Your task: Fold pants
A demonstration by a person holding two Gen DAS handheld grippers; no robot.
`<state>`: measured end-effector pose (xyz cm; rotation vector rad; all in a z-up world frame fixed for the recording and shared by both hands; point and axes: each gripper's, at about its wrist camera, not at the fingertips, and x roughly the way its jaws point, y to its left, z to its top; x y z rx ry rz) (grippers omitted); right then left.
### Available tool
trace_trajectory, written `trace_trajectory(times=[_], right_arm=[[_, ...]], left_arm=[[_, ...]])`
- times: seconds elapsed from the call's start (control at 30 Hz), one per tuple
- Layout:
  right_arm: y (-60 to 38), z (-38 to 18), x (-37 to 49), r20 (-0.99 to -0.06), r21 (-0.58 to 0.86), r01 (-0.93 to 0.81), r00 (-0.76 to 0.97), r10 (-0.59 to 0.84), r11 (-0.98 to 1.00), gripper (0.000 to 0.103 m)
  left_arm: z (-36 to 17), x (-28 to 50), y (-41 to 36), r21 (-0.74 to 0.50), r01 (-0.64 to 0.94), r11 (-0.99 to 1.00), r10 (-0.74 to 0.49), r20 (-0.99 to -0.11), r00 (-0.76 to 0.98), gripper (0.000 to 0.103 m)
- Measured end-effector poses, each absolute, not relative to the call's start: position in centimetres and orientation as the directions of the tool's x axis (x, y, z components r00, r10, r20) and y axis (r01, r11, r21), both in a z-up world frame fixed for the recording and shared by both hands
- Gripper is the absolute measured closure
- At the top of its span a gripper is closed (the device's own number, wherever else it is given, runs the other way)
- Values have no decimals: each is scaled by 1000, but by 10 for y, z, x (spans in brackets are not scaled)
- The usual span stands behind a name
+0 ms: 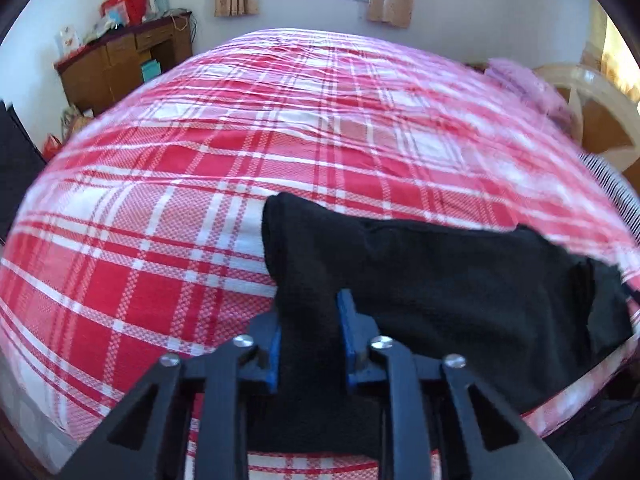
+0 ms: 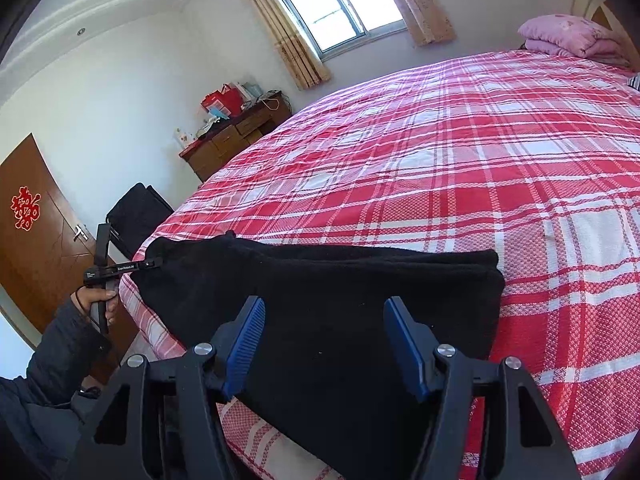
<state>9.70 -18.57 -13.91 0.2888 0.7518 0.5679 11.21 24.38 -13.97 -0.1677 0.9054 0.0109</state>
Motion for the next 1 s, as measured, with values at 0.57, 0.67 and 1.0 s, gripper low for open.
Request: trace_trajectory(times=[0.57, 0.67, 1.0], right_arm=[[-198, -132, 96, -529, 434, -334, 658, 537, 837, 39], [-202, -130, 96, -522, 437, -317, 673, 524, 842, 39], [-218, -125, 98, -501, 452, -261, 717, 485, 853, 39]], left_arm=[[-58, 85, 219, -435, 75, 897, -363, -630, 686, 84], [-43, 80, 204, -466, 133, 875, -419, -590, 690, 84], [11, 70, 123, -385, 355, 852, -519, -535, 666, 84]])
